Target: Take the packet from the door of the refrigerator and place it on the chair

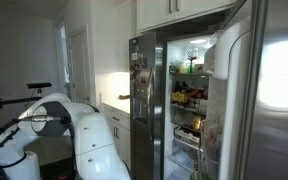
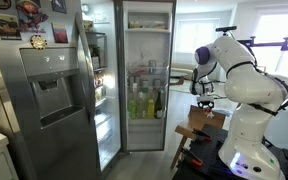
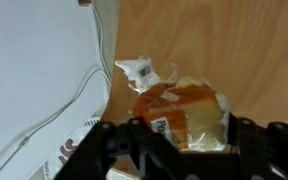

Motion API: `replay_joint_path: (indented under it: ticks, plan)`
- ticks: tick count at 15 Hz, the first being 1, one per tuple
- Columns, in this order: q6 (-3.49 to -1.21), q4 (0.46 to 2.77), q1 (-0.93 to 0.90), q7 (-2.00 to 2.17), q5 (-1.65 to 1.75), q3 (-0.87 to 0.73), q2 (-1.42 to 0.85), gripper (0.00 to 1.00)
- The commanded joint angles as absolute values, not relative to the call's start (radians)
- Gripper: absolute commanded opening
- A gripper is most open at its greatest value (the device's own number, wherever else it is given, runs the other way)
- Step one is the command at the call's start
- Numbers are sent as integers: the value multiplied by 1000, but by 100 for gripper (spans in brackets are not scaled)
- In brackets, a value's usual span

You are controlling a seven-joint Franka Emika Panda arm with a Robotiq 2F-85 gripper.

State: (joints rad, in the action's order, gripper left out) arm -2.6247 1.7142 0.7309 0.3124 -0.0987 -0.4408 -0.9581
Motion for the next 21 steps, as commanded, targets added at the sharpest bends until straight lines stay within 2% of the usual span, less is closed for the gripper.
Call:
replay_joint_path:
  ticks: [1,21]
  plan:
    - [-2617,1679,750,267,-109,-419,-990,36]
    - [-2663,1519,745,276,-104,-418,-1214,36]
